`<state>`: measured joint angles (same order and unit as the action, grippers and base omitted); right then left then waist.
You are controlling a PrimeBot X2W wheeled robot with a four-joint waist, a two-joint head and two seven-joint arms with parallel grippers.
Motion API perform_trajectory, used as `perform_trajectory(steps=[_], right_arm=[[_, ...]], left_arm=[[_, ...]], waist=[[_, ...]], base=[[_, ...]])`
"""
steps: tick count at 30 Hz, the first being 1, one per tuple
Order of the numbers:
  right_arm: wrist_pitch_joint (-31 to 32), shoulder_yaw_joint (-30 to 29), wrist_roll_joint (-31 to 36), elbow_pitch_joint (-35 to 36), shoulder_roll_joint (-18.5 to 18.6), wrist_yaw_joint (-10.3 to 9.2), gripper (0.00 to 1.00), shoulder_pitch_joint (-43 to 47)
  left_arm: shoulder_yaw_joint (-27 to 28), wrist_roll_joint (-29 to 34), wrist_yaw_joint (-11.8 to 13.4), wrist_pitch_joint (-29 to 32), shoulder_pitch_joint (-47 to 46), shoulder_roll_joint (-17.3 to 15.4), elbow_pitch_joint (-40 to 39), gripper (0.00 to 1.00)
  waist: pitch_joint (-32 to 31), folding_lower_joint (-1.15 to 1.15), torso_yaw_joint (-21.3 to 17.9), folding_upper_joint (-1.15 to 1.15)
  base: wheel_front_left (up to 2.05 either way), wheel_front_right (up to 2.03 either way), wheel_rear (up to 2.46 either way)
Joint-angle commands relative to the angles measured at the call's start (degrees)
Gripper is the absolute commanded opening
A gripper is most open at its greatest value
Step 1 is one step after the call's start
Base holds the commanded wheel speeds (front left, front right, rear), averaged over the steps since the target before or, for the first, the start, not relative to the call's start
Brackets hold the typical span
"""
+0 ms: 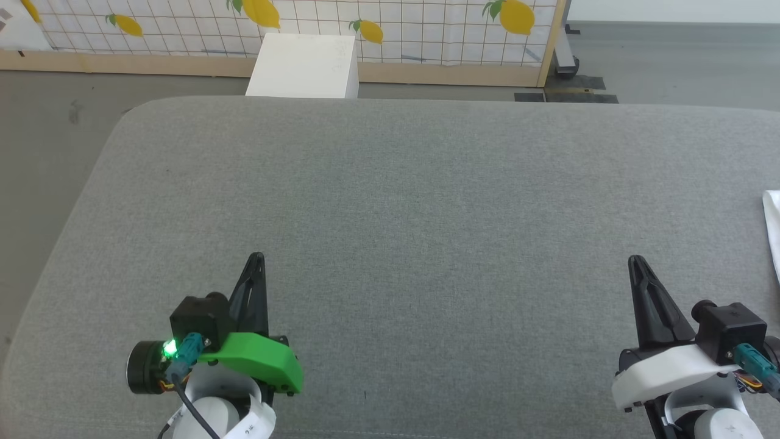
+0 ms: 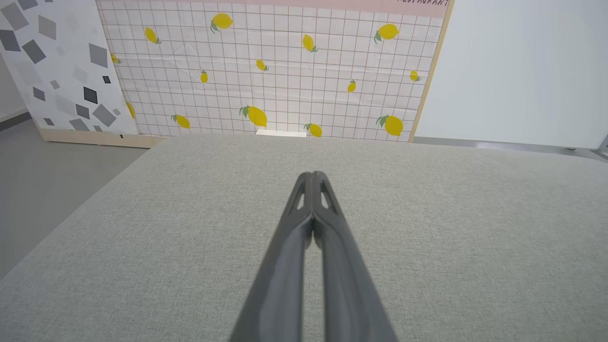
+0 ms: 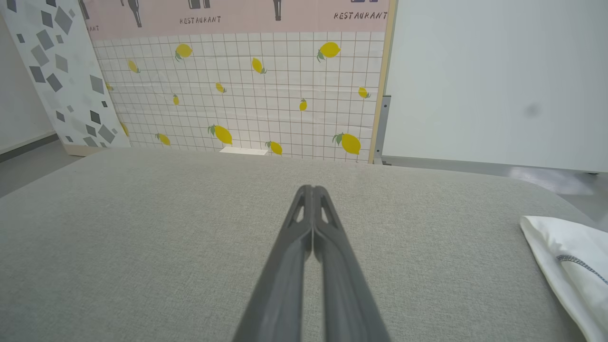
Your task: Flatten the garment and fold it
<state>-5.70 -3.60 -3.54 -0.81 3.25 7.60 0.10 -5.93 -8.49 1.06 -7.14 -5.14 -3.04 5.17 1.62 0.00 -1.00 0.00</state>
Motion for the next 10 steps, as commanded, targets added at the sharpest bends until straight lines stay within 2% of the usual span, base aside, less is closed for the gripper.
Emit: perform_trajectory(steps=[1, 10], right_arm=[[0.3, 0.3, 0.5, 0.4, -0.2, -0.06, 0.00, -0.1], [1.1, 0.8, 1.0, 0.4, -0.2, -0.07, 0.00, -0.1]], left_arm=[[0.4, 0.8, -0.3, 0.3, 1.0, 0.1, -0.4, 0.00], [1.3, 2.0, -0.4, 1.4, 1.7, 0.1, -1.1, 0.00]], waist=[[0.0, 0.00, 0.0, 0.00], [-0.3, 0.00, 0.2, 0.00]], base=[[0.00, 0.00, 0.00], [0.00, 0.00, 0.00]])
